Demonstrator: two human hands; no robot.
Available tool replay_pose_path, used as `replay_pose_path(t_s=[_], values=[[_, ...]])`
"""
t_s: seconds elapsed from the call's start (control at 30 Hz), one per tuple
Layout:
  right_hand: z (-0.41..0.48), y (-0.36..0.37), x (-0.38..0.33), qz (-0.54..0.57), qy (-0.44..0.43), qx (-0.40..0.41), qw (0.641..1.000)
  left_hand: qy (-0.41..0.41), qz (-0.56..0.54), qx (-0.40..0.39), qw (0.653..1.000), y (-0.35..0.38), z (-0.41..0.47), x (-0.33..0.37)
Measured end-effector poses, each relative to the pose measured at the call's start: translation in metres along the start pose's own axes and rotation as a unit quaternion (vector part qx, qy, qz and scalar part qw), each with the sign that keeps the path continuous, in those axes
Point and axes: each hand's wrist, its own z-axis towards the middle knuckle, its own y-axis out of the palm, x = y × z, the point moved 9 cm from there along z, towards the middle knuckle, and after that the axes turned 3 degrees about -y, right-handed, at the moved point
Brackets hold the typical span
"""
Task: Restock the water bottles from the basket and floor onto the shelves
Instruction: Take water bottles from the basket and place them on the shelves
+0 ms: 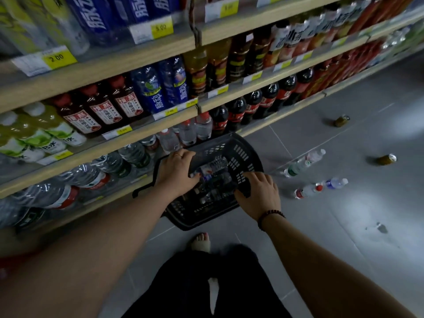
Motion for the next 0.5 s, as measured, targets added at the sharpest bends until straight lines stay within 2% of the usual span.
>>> replay_pose_path(t_s=[0.23,0.5], values=[[0.094,0.016,0.007,-0.012,-0.064,-0.073,0.995,-0.141,-0.026,0.012,0.99,0.017,0.034,-0.031],[0.203,0.089,0.029,-0.047,-0.122,-0.139,0.982,-0.293,-0.082,0.018,0.953,0.112,0.07,-0.067]])
